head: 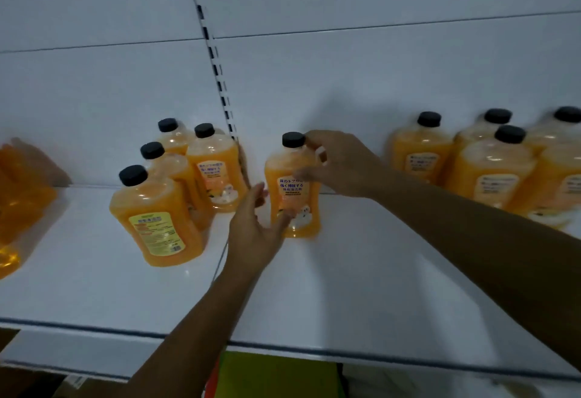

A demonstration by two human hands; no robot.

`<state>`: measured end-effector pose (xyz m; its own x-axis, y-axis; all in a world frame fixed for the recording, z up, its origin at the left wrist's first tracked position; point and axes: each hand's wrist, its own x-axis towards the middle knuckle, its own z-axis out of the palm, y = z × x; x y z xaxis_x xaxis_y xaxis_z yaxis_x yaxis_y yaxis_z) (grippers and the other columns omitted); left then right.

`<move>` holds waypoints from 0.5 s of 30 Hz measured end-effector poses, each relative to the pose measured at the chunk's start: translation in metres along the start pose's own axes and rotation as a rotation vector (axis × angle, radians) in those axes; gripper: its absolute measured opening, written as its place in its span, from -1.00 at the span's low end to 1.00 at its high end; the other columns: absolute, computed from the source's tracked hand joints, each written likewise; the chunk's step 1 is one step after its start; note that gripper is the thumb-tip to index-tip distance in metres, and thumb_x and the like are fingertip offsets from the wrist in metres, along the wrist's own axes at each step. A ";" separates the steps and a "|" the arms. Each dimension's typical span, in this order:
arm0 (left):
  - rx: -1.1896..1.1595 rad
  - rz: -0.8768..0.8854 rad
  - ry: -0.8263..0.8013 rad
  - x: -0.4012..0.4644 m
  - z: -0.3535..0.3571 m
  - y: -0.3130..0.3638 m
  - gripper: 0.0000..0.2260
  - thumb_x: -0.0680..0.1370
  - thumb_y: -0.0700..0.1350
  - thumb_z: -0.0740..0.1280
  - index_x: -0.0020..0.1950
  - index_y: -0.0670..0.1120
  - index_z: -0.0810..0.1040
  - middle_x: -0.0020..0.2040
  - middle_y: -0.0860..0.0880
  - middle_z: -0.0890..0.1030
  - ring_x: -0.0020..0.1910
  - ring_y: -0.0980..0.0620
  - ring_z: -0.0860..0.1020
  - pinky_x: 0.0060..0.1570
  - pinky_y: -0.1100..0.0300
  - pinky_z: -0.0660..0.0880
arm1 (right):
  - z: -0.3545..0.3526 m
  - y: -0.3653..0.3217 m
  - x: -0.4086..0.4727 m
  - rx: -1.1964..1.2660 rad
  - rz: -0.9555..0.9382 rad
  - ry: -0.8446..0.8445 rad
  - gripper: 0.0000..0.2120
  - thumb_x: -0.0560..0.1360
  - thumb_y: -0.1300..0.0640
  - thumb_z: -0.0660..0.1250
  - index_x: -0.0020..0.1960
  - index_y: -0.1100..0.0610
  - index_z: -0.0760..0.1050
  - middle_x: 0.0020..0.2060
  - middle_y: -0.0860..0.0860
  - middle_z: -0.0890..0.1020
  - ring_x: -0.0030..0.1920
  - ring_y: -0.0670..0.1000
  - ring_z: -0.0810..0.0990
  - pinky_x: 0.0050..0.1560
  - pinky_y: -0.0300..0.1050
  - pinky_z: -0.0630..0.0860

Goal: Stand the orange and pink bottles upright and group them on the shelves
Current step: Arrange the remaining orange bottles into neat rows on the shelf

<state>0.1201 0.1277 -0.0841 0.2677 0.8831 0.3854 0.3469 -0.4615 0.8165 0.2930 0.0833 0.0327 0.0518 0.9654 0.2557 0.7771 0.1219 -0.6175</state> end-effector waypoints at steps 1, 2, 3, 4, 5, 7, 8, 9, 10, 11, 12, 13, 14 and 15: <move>-0.021 0.012 -0.077 0.004 0.011 0.006 -0.54 0.45 0.11 0.44 0.31 0.01 0.49 0.13 0.17 0.59 0.08 0.25 0.53 0.01 0.30 0.48 | -0.011 0.006 -0.007 -0.019 0.018 0.013 -0.75 0.42 0.00 0.47 0.05 -0.07 0.51 -0.08 -0.08 0.57 -0.10 -0.07 0.54 -0.21 -0.35 0.41; -0.040 0.021 -0.140 0.007 0.023 0.014 -0.61 0.46 0.06 0.45 0.25 0.03 0.52 0.06 0.22 0.61 0.03 0.28 0.56 -0.05 0.34 0.49 | -0.021 0.012 -0.015 -0.054 0.032 0.026 -0.79 0.42 -0.01 0.47 -0.03 -0.08 0.47 -0.11 -0.08 0.55 -0.12 -0.06 0.53 -0.22 -0.28 0.40; -0.059 0.023 -0.187 0.009 0.034 0.022 -0.66 0.46 0.03 0.45 0.21 0.05 0.54 0.00 0.26 0.60 -0.01 0.29 0.57 -0.11 0.38 0.49 | -0.032 0.018 -0.022 -0.089 0.047 0.036 -0.77 0.42 -0.02 0.47 -0.03 -0.06 0.45 -0.12 -0.08 0.53 -0.12 -0.05 0.51 -0.21 -0.22 0.37; -0.078 0.021 -0.218 0.010 0.044 0.029 -0.68 0.46 0.02 0.46 0.19 0.07 0.53 -0.03 0.29 0.59 -0.04 0.30 0.57 -0.13 0.40 0.49 | -0.043 0.022 -0.030 -0.119 0.066 0.036 -0.71 0.42 -0.03 0.47 0.05 -0.01 0.45 -0.09 -0.07 0.53 -0.11 -0.04 0.51 -0.18 -0.19 0.37; -0.096 0.024 -0.241 0.010 0.055 0.036 -0.68 0.45 0.02 0.46 0.18 0.09 0.52 -0.03 0.29 0.58 -0.05 0.30 0.57 -0.13 0.39 0.50 | -0.054 0.026 -0.037 -0.148 0.093 0.032 -0.60 0.42 -0.03 0.47 0.18 0.02 0.44 -0.03 -0.05 0.53 -0.07 -0.03 0.51 -0.13 -0.18 0.38; -0.138 0.037 -0.275 0.009 0.075 0.049 -0.64 0.45 0.02 0.47 0.21 0.05 0.52 0.01 0.22 0.59 -0.03 0.26 0.58 -0.13 0.36 0.53 | -0.076 0.033 -0.050 -0.236 0.133 0.019 -0.40 0.41 -0.06 0.47 0.37 -0.03 0.31 0.05 -0.01 0.52 0.00 0.00 0.51 -0.06 -0.13 0.44; -0.160 0.046 -0.289 0.008 0.085 0.054 -0.64 0.45 0.01 0.47 0.22 0.03 0.52 0.03 0.19 0.59 -0.03 0.25 0.57 -0.14 0.38 0.53 | -0.085 0.037 -0.056 -0.313 0.143 0.015 -0.37 0.41 -0.08 0.46 0.39 -0.08 0.26 0.05 -0.01 0.52 0.00 0.03 0.51 -0.05 -0.08 0.47; -0.177 0.063 -0.302 0.007 0.094 0.059 -0.64 0.45 0.00 0.47 0.22 0.02 0.52 0.04 0.18 0.58 -0.03 0.26 0.57 -0.17 0.41 0.53 | -0.091 0.040 -0.061 -0.396 0.152 0.012 -0.36 0.41 -0.11 0.45 0.39 -0.11 0.24 0.02 -0.01 0.52 -0.03 0.04 0.52 -0.06 -0.05 0.48; -0.186 0.080 -0.313 0.006 0.103 0.063 -0.65 0.45 -0.01 0.48 0.21 0.02 0.53 0.03 0.18 0.58 -0.03 0.27 0.56 -0.18 0.45 0.52 | -0.097 0.043 -0.066 -0.469 0.164 0.006 -0.37 0.41 -0.13 0.44 0.38 -0.12 0.23 -0.03 -0.02 0.51 -0.06 0.05 0.52 -0.11 -0.06 0.47; -0.189 0.094 -0.322 0.005 0.110 0.066 -0.65 0.45 -0.02 0.48 0.20 0.02 0.53 0.03 0.18 0.59 -0.04 0.28 0.56 -0.18 0.48 0.50 | -0.102 0.046 -0.070 -0.528 0.172 0.003 -0.38 0.42 -0.14 0.42 0.38 -0.11 0.22 -0.07 -0.03 0.49 -0.09 0.05 0.51 -0.15 -0.07 0.44; -0.189 0.107 -0.329 0.004 0.116 0.069 -0.66 0.45 -0.03 0.48 0.20 0.02 0.54 0.03 0.19 0.59 -0.04 0.29 0.56 -0.18 0.49 0.50 | -0.106 0.050 -0.074 -0.579 0.174 -0.001 -0.39 0.43 -0.15 0.42 0.37 -0.09 0.22 -0.08 -0.03 0.50 -0.10 0.06 0.52 -0.18 -0.08 0.42; -0.188 0.118 -0.336 0.004 0.122 0.071 -0.66 0.44 -0.04 0.49 0.19 0.02 0.54 0.03 0.19 0.59 -0.05 0.30 0.56 -0.17 0.50 0.49 | -0.109 0.053 -0.078 -0.624 0.166 -0.002 -0.40 0.43 -0.15 0.41 0.35 -0.07 0.22 -0.06 0.00 0.52 -0.09 0.08 0.53 -0.18 -0.07 0.44; -0.188 0.124 -0.342 0.004 0.128 0.074 -0.66 0.44 -0.04 0.49 0.18 0.03 0.54 0.03 0.19 0.59 -0.05 0.30 0.56 -0.17 0.51 0.48 | -0.112 0.056 -0.081 -0.658 0.157 0.001 -0.41 0.43 -0.15 0.41 0.34 -0.05 0.23 -0.01 0.03 0.54 -0.07 0.09 0.54 -0.16 -0.05 0.46; -0.185 0.127 -0.347 0.004 0.133 0.076 -0.67 0.44 -0.04 0.49 0.17 0.04 0.54 0.02 0.20 0.59 -0.05 0.30 0.56 -0.17 0.51 0.48 | -0.114 0.059 -0.083 -0.683 0.147 0.011 -0.40 0.43 -0.15 0.42 0.34 -0.02 0.24 0.06 0.04 0.54 -0.03 0.10 0.55 -0.15 -0.04 0.47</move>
<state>0.2668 0.0849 -0.0772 0.5961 0.7247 0.3457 0.1332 -0.5138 0.8475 0.4060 -0.0164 0.0603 0.1901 0.9580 0.2148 0.9818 -0.1856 -0.0408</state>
